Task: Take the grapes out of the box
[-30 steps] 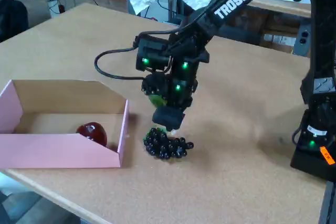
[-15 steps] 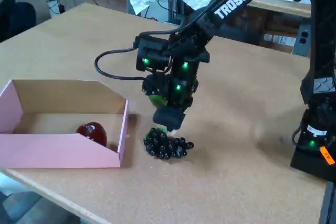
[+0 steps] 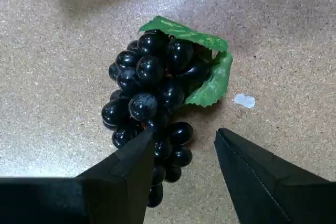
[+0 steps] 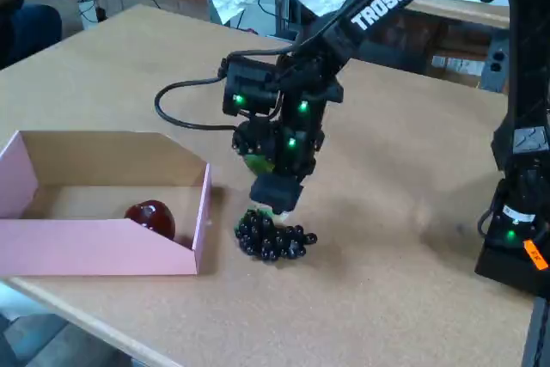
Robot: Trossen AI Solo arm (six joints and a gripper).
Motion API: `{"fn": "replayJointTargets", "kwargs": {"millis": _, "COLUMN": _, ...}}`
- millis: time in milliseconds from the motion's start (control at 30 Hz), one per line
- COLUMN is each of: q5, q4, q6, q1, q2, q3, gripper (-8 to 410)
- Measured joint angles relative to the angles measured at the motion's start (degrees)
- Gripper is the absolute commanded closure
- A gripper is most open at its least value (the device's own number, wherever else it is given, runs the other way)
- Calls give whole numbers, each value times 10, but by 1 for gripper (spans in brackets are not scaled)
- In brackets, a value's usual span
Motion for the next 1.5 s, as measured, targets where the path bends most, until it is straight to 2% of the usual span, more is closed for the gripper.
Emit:
{"fn": "replayJointTargets", "kwargs": {"millis": 167, "q5": 0, "q4": -10, "q6": -7, "q1": 0, "q2": -50, "q3": 3, "gripper": 244}}
{"fn": "replayJointTargets", "kwargs": {"millis": 333, "q5": 0, "q4": -73, "q6": -30, "q1": 0, "q2": -96, "q3": 3, "gripper": 244}}
{"fn": "replayJointTargets", "kwargs": {"millis": 567, "q5": -1, "q4": -142, "q6": -19, "q1": 0, "q2": -127, "q3": 13, "gripper": 244}}
{"fn": "replayJointTargets", "kwargs": {"millis": 833, "q5": -1, "q4": -147, "q6": -17, "q1": 0, "q2": -179, "q3": 20, "gripper": 244}}
{"fn": "replayJointTargets", "kwargs": {"millis": 1500, "q5": -3, "q4": -146, "q6": -17, "q1": 0, "q2": -180, "q3": 20, "gripper": 244}}
